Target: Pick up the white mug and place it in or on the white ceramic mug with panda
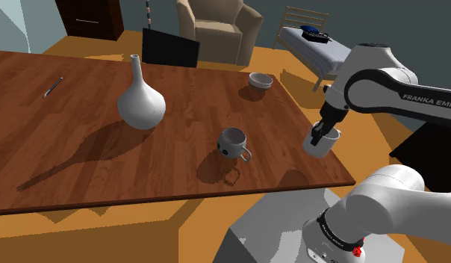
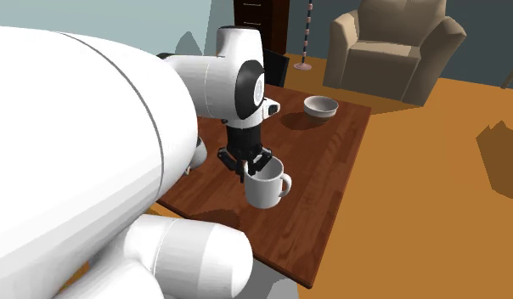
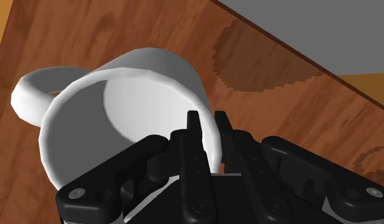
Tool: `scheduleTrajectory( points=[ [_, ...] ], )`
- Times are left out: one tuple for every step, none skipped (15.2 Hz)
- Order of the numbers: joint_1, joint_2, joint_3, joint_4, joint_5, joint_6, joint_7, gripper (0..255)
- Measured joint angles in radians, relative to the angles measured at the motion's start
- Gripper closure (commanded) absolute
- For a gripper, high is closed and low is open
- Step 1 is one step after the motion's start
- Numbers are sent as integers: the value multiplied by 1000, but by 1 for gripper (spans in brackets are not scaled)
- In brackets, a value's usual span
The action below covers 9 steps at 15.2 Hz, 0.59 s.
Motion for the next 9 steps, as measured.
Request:
scheduleTrajectory(
  points=[
    [1,-3,2,11,2,-13,-1,255],
    [2,0,3,24,4,-25,-3,255],
    [3,-5,7,38,8,-42,-3,255],
    [4,-5,9,49,10,-54,-3,255],
    [6,-6,12,62,13,-68,-4,255],
    [8,-8,16,76,17,-83,-3,255],
    [9,-8,18,89,19,-97,-4,255],
    [9,-10,20,101,21,-111,-5,255],
    [10,-7,21,115,23,-122,-6,255]
  ],
)
